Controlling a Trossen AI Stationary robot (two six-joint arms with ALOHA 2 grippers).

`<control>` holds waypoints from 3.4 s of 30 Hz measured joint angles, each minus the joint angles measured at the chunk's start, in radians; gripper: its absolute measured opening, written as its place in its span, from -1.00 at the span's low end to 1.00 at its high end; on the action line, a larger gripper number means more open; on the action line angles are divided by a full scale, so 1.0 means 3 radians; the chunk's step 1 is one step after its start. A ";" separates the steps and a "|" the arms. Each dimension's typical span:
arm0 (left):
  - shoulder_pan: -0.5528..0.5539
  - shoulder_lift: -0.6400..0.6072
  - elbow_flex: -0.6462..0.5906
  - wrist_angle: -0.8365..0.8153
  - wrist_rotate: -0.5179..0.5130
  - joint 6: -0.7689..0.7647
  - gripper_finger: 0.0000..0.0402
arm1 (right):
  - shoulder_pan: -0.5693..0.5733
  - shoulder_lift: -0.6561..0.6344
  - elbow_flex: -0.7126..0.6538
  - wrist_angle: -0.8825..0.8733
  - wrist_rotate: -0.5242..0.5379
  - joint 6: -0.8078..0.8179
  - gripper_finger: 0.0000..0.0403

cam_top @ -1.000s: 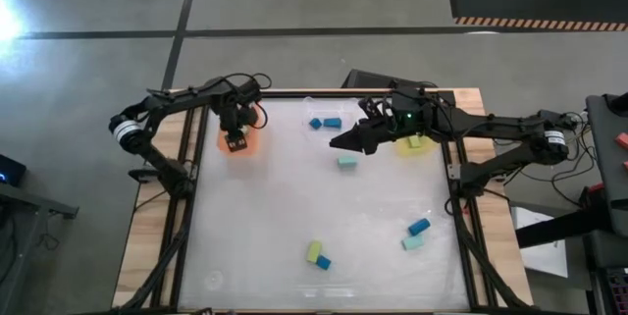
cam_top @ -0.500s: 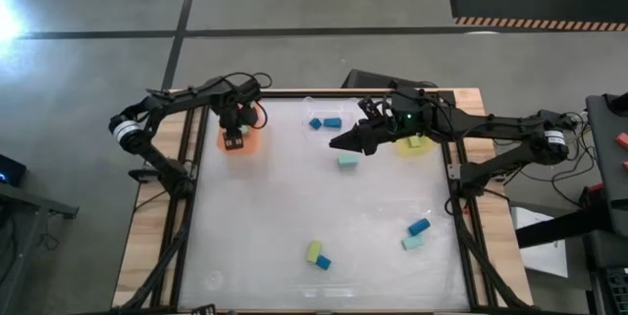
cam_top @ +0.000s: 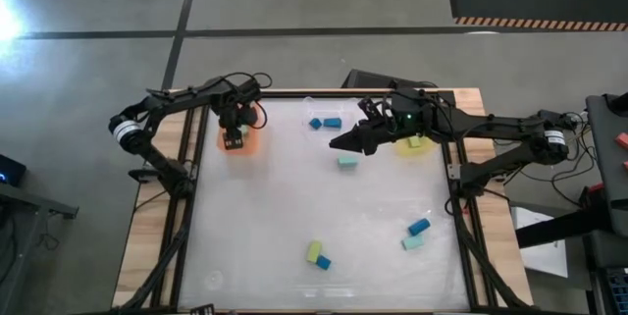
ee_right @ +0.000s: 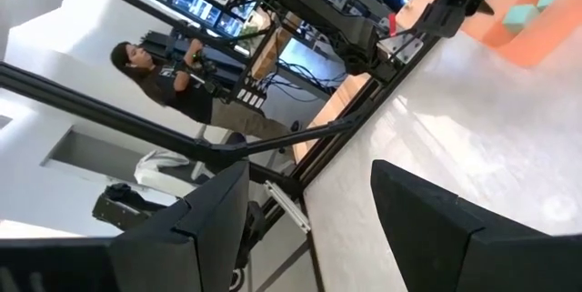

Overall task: Sort & place blocks by color
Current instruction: Put the blue cylinder block into the transparent bin

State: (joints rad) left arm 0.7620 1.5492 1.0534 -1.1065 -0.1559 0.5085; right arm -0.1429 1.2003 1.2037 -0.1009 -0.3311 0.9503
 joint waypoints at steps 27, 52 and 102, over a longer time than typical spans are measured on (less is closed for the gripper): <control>-0.0553 -0.1834 -0.0058 0.0861 0.0595 -0.2860 0.00 | 0.0759 0.0000 -0.0152 -0.3714 0.0168 0.0841 0.11; -0.0744 -0.2015 -0.0099 0.1691 0.0598 -0.2993 0.00 | 0.1984 0.0040 -0.1358 -0.2836 0.0320 -0.1446 0.11; -0.0970 -0.1906 -0.0090 0.1738 0.0608 -0.3335 0.00 | 0.1488 0.0122 -0.1229 -0.2801 0.0347 -0.1233 -0.40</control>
State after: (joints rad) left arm 0.4710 0.9775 1.0264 -0.5851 0.0265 -0.4920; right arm 0.3035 1.2370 0.8352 -0.9413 -0.2269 0.5802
